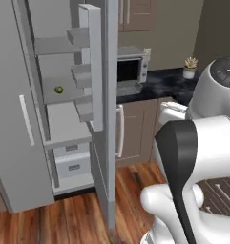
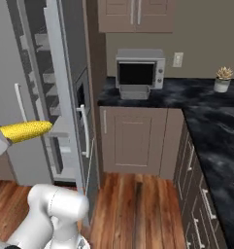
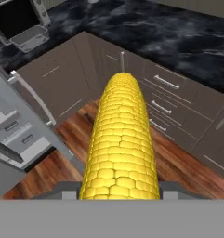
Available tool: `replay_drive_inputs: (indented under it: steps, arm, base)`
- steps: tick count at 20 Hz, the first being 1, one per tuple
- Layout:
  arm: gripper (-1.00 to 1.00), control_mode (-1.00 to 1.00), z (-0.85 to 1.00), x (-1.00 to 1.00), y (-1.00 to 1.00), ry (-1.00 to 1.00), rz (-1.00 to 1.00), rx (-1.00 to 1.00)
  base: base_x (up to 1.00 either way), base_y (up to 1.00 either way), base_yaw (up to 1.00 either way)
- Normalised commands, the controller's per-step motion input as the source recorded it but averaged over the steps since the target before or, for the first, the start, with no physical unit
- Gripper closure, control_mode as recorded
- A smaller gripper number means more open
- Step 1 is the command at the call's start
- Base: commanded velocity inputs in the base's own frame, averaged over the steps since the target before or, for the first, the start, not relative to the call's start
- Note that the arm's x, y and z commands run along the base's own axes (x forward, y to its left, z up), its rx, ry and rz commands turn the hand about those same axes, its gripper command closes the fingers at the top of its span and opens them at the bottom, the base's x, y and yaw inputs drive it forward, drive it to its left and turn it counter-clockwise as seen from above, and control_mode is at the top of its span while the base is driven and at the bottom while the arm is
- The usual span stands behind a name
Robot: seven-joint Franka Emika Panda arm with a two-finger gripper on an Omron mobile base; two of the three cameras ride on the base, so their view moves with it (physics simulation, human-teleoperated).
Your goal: Take the corn and avocado out of the freezer and place them in the tupperware container on the counter. Then put the tupperware containing the vegetables back in the freezer.
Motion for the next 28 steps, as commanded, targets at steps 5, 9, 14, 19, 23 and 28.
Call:
replay_drive_inputs:
  steps: [5,9,14,19,23,28]
  arm:
    - [1.00,1.00,0.00,0.00,0.00,0.00,0.00,0.00]
    - [1.00,1.00,0.00,0.00,0.00,0.00,0.00,0.00]
    - [1.00,1.00,0.00,0.00,0.00,0.00,0.00,0.00]
    - [1.00,1.00,0.00,0.00,0.00,0.00,0.00,0.00]
    - [1.00,1.00,0.00,0.00,0.00,0.00,0.00,0.00]
    - [1.00,1.00,0.00,0.00,0.00,0.00,0.00,0.00]
  base:
    - [0.34,-0.93,0.23]
    - [0.48,-0.70,0.32]
    - [0.79,-0.38,0.21]
    - [0.73,-0.01,0.01]
    - [0.67,-0.08,0.00]
    - [0.81,-0.10,0.00]
